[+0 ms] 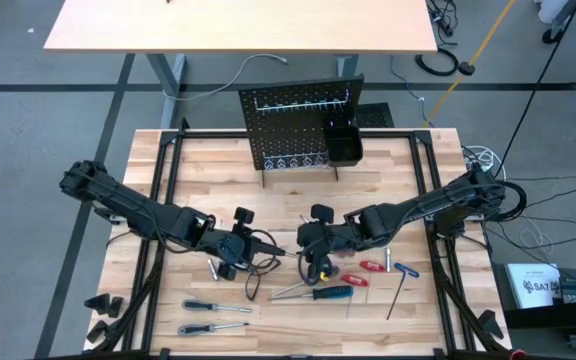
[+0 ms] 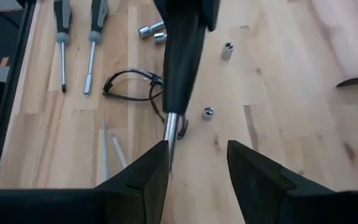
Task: Hang tools onto peg board
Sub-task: Hang the black screwdriver on the peg board
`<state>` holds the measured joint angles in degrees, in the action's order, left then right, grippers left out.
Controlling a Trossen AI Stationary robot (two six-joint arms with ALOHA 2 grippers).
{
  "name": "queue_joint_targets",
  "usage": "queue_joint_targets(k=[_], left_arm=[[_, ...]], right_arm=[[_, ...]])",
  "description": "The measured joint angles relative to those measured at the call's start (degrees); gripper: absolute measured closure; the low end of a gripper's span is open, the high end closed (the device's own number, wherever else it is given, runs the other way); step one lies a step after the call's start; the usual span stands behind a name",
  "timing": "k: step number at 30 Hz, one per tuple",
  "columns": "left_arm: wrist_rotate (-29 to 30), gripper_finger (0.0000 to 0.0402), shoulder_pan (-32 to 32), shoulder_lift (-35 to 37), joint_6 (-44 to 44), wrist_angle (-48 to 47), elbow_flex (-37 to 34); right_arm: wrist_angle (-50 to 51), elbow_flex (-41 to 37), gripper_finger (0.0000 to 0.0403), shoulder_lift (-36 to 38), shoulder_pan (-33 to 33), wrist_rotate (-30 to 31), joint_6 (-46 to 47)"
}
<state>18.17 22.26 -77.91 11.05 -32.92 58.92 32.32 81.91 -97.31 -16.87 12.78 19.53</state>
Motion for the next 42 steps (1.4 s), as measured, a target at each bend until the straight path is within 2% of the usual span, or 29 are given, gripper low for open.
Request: queue_joint_targets(k=[6, 13, 21, 23, 25, 30, 35, 42], left_arm=[[1.9, 0.0281, -0.4, 0.0, 1.9, 1.9, 0.0], [2.0, 0.0282, -0.5, 0.0, 1.8, 2.0, 0.0], [2.6, 0.0281, -0.5, 0.0, 1.2, 2.0, 0.0], [2.9, 0.0273, -0.5, 0.0, 1.0, 2.2, 0.0], [4.3, 0.0259, -0.5, 0.0, 0.2, 2.8, 0.0], [7.2, 0.0230, -0.5, 0.0, -1.7, 3.6, 0.0], [4.8, 0.0224, -0.5, 0.5, -6.3, 3.0, 0.0], [4.7, 0.0222, -0.5, 3.9, -12.0, -4.4, -0.8]], right_arm=[[-0.6, 0.0, 0.0248, -3.2, 0.7, -4.1, 3.2], [-0.5, 0.0, 0.0260, -4.7, 1.2, -3.6, 2.5], [-0.6, 0.0, 0.0333, -4.7, 2.4, -2.9, 0.6], [-0.6, 0.0, 0.0367, -4.7, 2.5, -2.9, 0.2], [-0.2, -0.1, 0.0384, -4.7, 2.6, -2.4, -0.6], [0.8, -0.1, 0.0384, -4.7, 2.6, -0.6, -1.4], [2.9, -0.1, 0.0384, -4.4, 2.7, -0.2, -3.0], [4.3, -1.6, 0.0384, -4.0, 2.7, 1.2, -4.2]])
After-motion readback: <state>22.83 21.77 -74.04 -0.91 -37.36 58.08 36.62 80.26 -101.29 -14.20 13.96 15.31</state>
